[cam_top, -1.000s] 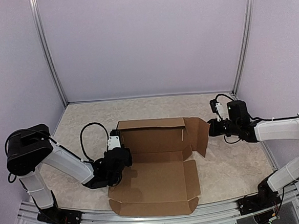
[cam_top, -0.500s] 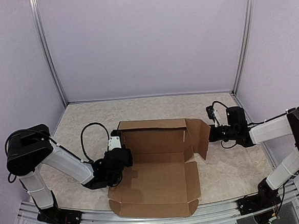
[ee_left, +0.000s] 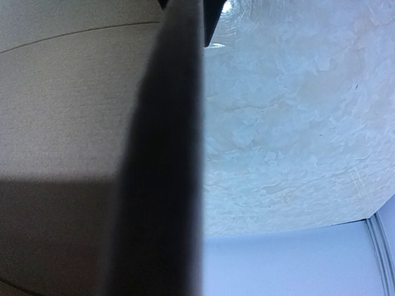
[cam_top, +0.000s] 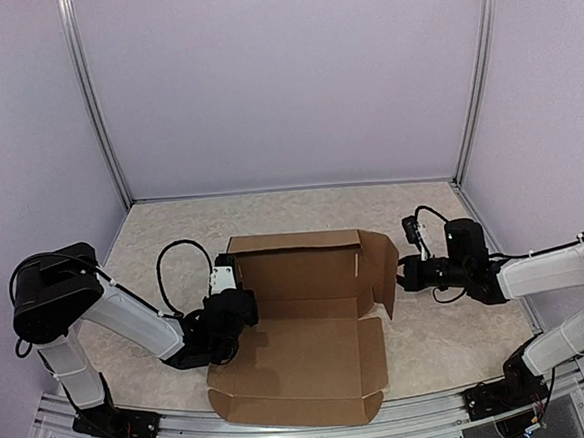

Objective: Fold the paper box

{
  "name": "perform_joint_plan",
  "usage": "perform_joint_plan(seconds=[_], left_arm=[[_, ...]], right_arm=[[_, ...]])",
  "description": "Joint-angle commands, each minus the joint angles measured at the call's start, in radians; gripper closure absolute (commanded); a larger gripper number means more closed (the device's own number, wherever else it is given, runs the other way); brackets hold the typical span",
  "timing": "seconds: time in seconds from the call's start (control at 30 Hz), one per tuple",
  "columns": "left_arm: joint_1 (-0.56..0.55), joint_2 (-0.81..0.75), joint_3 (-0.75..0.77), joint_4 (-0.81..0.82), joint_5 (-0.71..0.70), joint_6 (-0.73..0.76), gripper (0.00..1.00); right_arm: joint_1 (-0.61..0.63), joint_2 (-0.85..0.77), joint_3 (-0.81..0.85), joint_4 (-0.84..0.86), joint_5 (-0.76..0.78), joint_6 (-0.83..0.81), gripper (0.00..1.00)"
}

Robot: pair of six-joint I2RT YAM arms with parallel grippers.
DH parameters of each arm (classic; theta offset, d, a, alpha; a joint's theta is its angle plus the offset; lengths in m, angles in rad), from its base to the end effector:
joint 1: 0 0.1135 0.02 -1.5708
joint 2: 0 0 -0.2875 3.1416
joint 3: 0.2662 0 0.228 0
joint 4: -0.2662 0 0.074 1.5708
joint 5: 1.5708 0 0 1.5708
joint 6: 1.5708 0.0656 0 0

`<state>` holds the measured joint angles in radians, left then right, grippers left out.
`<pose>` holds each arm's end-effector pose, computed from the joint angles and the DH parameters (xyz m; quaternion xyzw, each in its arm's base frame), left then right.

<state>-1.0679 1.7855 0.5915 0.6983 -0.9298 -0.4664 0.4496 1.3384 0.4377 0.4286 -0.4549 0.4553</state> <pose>0.1991 -0.2529 0.1581 0.0082 0.8013 -0.0404 0.5968 0.2179 0.1371 0.1977 -0.1154 0.8312 0.3953 0.3734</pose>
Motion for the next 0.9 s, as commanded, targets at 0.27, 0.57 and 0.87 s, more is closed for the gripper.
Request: perform_joint_plan(seconds=[0.27,0.57,0.87], left_arm=[[-0.008,0.005,0.036,-0.068,-0.077,-0.038,1.00],[-0.008,0.009,0.033,-0.068,-0.080,-0.038,1.00],[-0.008,-0.003,0.024,-0.072,-0.086,-0.041,1.00]], right_arm=[[0.112,-0.010,-0.003,-0.054,0.108,0.073,1.00],[0.165,-0.012,0.078,-0.173,0.193,0.048,1.00],[0.195,-0.041,0.062,-0.250,0.149,0.041,1.00]])
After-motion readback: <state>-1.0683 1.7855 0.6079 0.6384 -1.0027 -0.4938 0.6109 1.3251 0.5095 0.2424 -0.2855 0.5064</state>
